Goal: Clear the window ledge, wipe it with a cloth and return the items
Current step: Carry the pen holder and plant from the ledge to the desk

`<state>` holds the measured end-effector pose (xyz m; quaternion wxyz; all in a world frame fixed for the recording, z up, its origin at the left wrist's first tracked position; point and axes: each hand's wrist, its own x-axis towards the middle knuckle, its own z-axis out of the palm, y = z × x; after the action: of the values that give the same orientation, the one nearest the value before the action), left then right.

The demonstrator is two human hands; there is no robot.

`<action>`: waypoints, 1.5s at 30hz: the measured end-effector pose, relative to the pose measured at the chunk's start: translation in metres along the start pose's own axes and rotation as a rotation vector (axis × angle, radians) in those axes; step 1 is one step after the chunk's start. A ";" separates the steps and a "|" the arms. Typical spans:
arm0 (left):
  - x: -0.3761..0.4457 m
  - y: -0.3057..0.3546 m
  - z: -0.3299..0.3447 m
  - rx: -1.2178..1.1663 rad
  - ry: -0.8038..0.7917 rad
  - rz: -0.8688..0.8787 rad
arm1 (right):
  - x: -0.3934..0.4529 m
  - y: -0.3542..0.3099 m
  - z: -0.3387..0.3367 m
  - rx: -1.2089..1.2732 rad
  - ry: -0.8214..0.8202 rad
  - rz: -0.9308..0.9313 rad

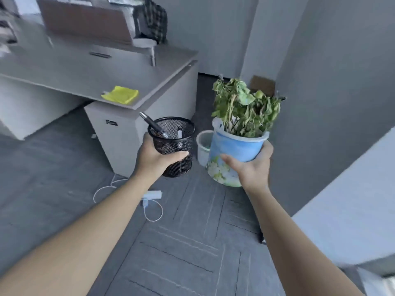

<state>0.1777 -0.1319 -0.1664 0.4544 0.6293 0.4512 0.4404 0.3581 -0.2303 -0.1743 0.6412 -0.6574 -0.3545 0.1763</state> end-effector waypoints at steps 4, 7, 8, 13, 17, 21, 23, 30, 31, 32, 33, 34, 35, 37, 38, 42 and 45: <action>0.015 -0.009 -0.063 -0.047 0.204 0.008 | 0.012 -0.015 0.074 0.023 -0.165 -0.049; 0.029 -0.018 -0.114 -0.056 0.293 0.028 | 0.015 -0.025 0.133 0.020 -0.265 -0.078; 0.034 -0.021 -0.130 -0.047 0.330 0.031 | 0.016 -0.027 0.154 0.018 -0.294 -0.080; 0.080 -0.046 -0.218 -0.015 0.459 0.017 | 0.020 -0.038 0.269 0.078 -0.381 -0.085; 0.138 -0.064 -0.290 -0.032 0.437 0.022 | 0.032 -0.050 0.361 0.147 -0.391 -0.078; 0.195 -0.066 -0.343 -0.006 0.380 0.062 | 0.052 -0.062 0.436 0.161 -0.363 -0.067; 0.225 -0.072 -0.363 0.006 0.360 0.074 | 0.064 -0.064 0.467 0.159 -0.348 -0.071; 0.337 -0.111 -0.404 -0.006 0.311 0.084 | 0.125 -0.054 0.564 0.125 -0.335 -0.036; 0.355 -0.117 -0.407 -0.006 0.310 0.084 | 0.136 -0.051 0.577 0.114 -0.336 -0.035; 0.373 -0.125 -0.410 -0.003 0.310 0.084 | 0.148 -0.046 0.591 0.102 -0.334 -0.032; 0.392 -0.131 -0.412 -0.001 0.308 0.084 | 0.162 -0.041 0.605 0.095 -0.325 -0.030; 0.411 -0.138 -0.413 0.007 0.302 0.083 | 0.175 -0.036 0.618 0.090 -0.316 -0.025; 0.431 -0.144 -0.415 0.012 0.301 0.085 | 0.190 -0.031 0.632 0.086 -0.307 -0.020; 0.468 -0.157 -0.417 0.019 0.308 0.076 | 0.217 -0.022 0.659 0.069 -0.294 -0.009; 0.485 -0.164 -0.418 0.023 0.311 0.057 | 0.230 -0.018 0.672 0.068 -0.291 0.001; 0.552 -0.192 -0.430 0.032 0.310 0.018 | 0.273 0.002 0.725 0.063 -0.272 0.045; 0.597 -0.215 -0.440 0.064 0.271 0.014 | 0.297 0.021 0.764 0.037 -0.264 0.063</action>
<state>-0.1598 0.5615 -0.2008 0.3656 0.5814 0.5179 0.5100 0.0431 0.5255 -0.2164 0.5951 -0.6274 -0.4116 0.2878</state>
